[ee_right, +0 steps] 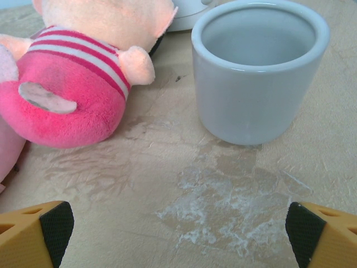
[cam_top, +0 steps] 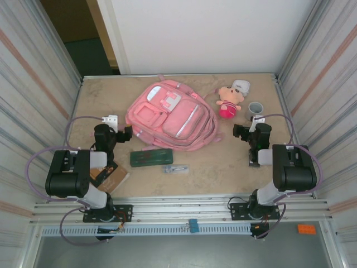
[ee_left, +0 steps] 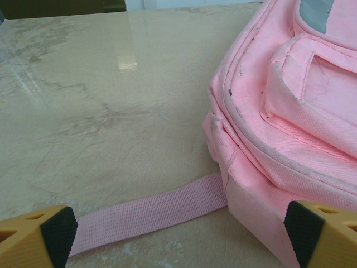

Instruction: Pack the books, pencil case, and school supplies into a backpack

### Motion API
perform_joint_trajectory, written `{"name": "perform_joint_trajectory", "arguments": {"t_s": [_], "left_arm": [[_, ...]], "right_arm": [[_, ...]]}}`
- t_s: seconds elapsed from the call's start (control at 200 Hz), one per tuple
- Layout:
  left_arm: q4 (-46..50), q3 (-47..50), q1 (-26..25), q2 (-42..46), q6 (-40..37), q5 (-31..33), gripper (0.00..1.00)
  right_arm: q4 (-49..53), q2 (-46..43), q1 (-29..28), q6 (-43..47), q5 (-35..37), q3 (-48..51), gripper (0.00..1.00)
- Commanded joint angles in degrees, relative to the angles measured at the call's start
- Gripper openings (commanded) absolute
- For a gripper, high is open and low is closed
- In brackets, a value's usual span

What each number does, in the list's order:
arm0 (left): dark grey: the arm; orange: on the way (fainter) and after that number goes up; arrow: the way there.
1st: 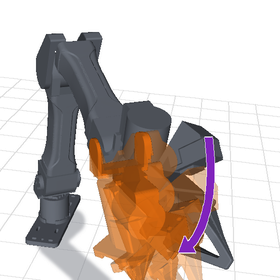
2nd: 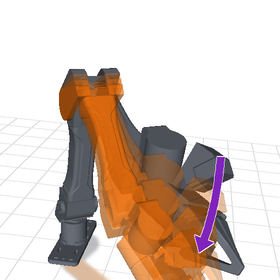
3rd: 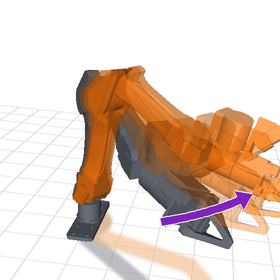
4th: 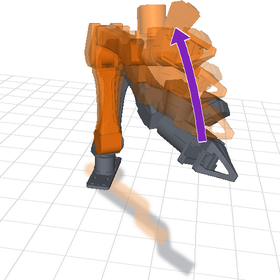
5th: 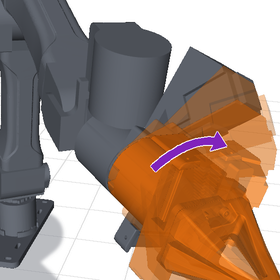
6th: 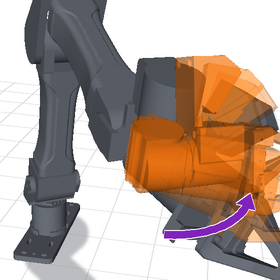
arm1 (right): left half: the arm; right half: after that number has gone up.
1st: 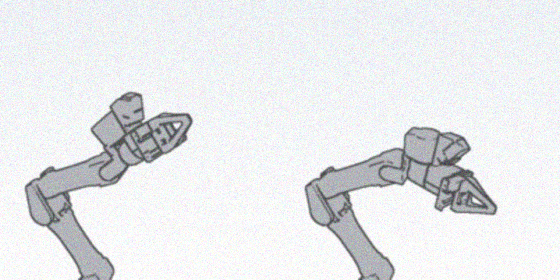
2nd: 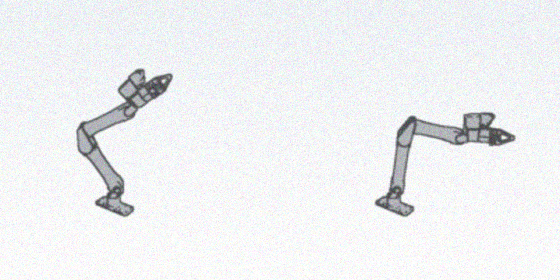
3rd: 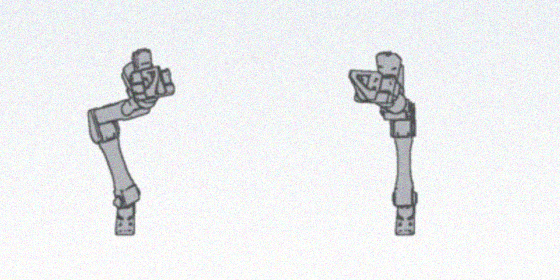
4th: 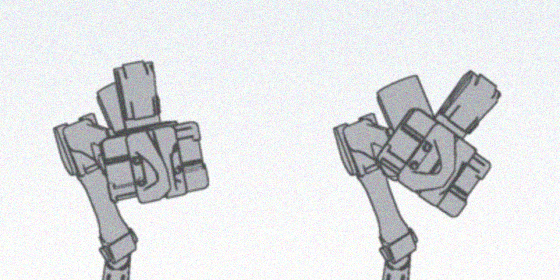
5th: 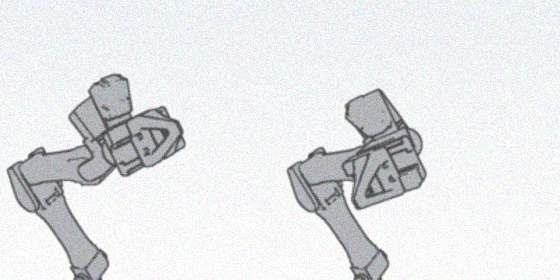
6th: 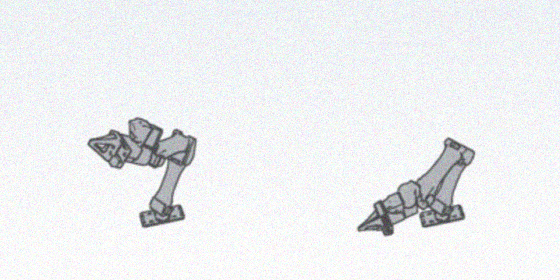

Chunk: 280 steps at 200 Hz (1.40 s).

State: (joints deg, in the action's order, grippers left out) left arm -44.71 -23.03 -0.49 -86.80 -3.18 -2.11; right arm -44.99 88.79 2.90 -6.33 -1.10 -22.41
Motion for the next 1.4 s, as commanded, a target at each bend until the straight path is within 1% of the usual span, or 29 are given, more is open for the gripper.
{"name": "perform_joint_trajectory", "arguments": {"t_s": [0.0, 0.717, 0.777, 0.837, 0.877, 0.907, 0.982, 1.037, 1.097, 1.148, 1.203, 1.248, 1.283, 1.323, 1.398], "left_arm": [[-0.6, -0.6, -0.3, 0.1, -0.7, -0.2, 0.99], [-0.3, -0.8, 0.0, 0.1, -0.6, -0.6, 0.99], [-0.5, -0.6, 0.0, 0.2, -0.5, -0.6, 0.99], [-0.7, -0.9, 0.0, 0.6, -0.7, -0.6, 0.99], [4.3, -2.9, 0.0, 2.3, -1.1, -2.2, 0.99], [9.7, -5.2, -0.1, 4.0, -1.9, -3.5, 0.99], [24.6, -12.5, -0.9, 8.3, -2.6, -5.1, 0.99], [33.7, -17.9, -2.0, 11.0, -0.2, -4.4, 0.99], [44.1, -24.5, -3.4, 12.6, 4.5, -2.1, 0.97], [54.4, -30.9, -4.7, 12.8, 10.9, -0.2, 0.94], [65.3, -37.4, -5.8, 11.7, 16.8, -1.6, 0.88], [71.6, -40.8, -7.1, 10.9, 21.7, -2.9, 0.84], [73.7, -41.6, -8.4, 10.4, 24.6, -4.7, 0.80], [73.9, -40.8, -10.5, 10.5, 26.9, -6.4, 0.79], [73.0, -38.4, -14.7, 10.8, 29.5, -5.1, 0.78]], "right_arm": [[-1.0, -0.3, -0.3, 1.4, 0.7, -1.0, 0.99], [-1.4, -0.6, 0.2, 1.2, -0.6, -0.8, 0.99], [3.6, -3.4, 0.4, 0.9, -0.3, -2.2, 0.99], [16.5, -9.2, 0.4, 0.2, 0.1, -6.6, 0.99], [26.9, -12.8, 0.4, -0.5, -0.5, -11.1, 0.99], [34.9, -14.8, 0.3, -0.5, -1.6, -15.1, 0.99], [54.1, -16.9, -1.6, 3.2, -3.1, -26.9, 0.99], [64.7, -16.3, -4.1, 6.5, -3.1, -35.3, 0.99], [72.7, -15.2, -7.2, 7.4, -3.3, -42.3, 0.99], [76.9, -14.0, -10.3, 6.2, -2.8, -46.9, 0.99], [79.7, -12.4, -14.0, 4.0, -2.5, -50.3, 0.99], [80.2, -11.0, -17.3, 2.5, -4.0, -51.6, 0.99], [80.1, -9.5, -19.3, 1.2, -6.1, -52.2, 0.99], [79.9, -7.3, -21.5, -0.6, -8.3, -52.9, 0.99], [79.4, -2.3, -24.5, -4.5, -11.1, -54.0, 0.99]]}}
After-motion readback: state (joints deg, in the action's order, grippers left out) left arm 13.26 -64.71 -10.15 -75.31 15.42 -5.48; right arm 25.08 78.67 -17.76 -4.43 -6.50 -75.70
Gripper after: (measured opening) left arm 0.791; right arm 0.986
